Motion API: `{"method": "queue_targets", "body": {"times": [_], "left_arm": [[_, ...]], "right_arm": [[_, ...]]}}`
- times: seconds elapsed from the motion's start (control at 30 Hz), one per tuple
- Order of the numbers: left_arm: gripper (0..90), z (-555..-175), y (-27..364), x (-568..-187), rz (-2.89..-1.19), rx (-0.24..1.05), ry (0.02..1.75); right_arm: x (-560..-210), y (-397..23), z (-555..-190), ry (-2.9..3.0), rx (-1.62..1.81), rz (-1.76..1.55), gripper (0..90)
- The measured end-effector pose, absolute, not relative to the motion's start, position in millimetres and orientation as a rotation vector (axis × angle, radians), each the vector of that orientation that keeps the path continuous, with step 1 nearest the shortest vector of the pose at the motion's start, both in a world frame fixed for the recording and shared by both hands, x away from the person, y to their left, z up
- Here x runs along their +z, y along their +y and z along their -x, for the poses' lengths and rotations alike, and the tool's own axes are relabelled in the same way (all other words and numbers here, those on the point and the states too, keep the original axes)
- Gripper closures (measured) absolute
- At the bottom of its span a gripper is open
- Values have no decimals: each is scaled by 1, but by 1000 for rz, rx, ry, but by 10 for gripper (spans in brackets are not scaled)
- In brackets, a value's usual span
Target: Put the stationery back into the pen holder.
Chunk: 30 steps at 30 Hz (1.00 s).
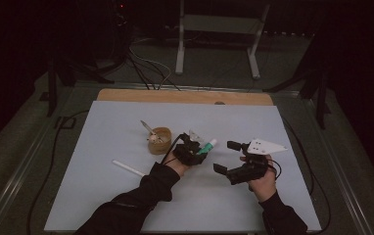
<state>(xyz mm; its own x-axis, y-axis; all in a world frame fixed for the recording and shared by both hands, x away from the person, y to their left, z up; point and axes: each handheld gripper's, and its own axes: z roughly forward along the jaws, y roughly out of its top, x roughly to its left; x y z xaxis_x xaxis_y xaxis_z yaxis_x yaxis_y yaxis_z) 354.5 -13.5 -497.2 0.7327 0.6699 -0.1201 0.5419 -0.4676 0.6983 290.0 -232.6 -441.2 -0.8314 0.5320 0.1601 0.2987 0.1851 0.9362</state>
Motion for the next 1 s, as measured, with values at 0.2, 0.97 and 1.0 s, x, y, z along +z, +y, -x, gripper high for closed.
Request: {"method": "queue_targets", "body": {"times": [0.2,0.97,1.0], "left_arm": [[670,-348,-8,-493,-2186,229,889],[670,-330,26,-472,-2142,270,862],[670,-329,27,-471,-2136,276,860]], "right_arm": [[-442,-232,-290,2257,1700,-805,0],[-442,-230,-290,2264,1699,-805,0],[-442,-230,-290,2264,1699,-805,0]]}}
